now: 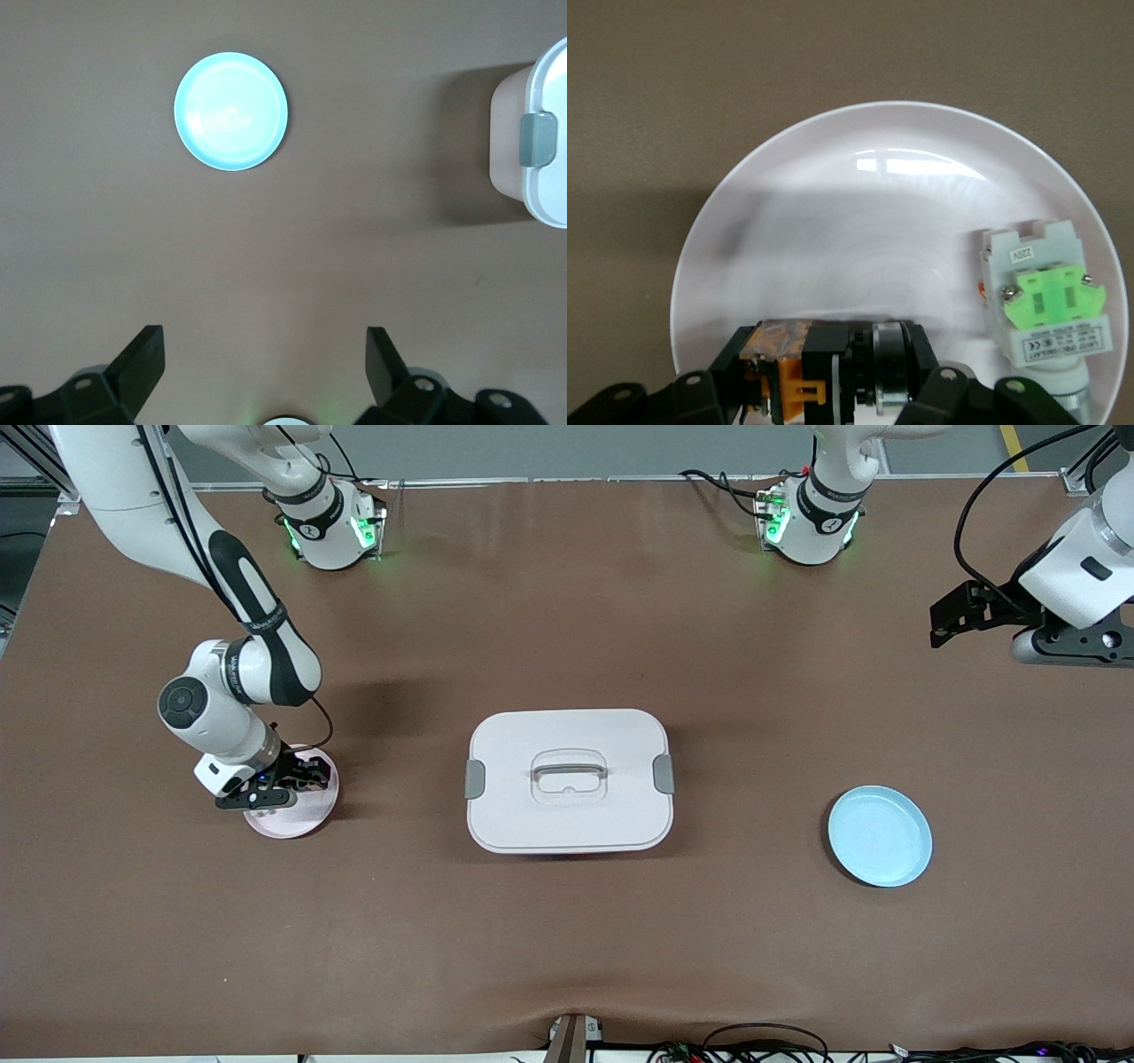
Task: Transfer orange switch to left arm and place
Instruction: 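Lower the right gripper and close it on the orange switch, then lift the orange switch with the right gripper over the white box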
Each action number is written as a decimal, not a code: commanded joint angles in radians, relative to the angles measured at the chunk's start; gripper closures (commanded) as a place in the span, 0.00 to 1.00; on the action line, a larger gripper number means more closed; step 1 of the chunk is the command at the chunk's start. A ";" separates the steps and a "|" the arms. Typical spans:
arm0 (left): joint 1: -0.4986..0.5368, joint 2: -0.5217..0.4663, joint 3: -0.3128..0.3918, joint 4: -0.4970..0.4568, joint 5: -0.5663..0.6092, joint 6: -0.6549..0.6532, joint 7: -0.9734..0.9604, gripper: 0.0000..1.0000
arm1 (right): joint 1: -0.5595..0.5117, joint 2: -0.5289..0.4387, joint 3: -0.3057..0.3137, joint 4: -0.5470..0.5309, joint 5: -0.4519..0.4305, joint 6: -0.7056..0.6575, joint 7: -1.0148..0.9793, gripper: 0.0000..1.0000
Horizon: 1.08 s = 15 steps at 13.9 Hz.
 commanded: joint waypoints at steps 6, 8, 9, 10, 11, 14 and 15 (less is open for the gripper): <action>0.004 -0.012 -0.001 -0.003 0.004 -0.016 0.023 0.00 | 0.004 -0.006 -0.005 0.075 0.020 -0.142 -0.018 1.00; 0.004 -0.012 -0.001 -0.003 0.004 -0.016 0.023 0.00 | 0.004 -0.019 -0.007 0.133 0.079 -0.261 -0.018 1.00; 0.004 -0.012 -0.001 -0.003 0.004 -0.016 0.023 0.00 | 0.004 -0.022 -0.008 0.173 0.107 -0.333 -0.016 1.00; 0.004 -0.012 -0.002 -0.003 0.004 -0.016 0.023 0.00 | 0.004 -0.023 -0.008 0.216 0.130 -0.410 -0.015 1.00; 0.004 -0.013 -0.002 -0.003 0.004 -0.016 0.023 0.00 | 0.004 -0.025 -0.008 0.262 0.147 -0.482 0.002 1.00; 0.004 -0.013 -0.002 -0.003 0.004 -0.018 0.023 0.00 | 0.012 -0.023 -0.007 0.391 0.153 -0.660 0.118 1.00; 0.004 -0.013 -0.004 -0.003 0.004 -0.018 0.023 0.00 | 0.021 -0.023 -0.002 0.425 0.153 -0.703 0.169 1.00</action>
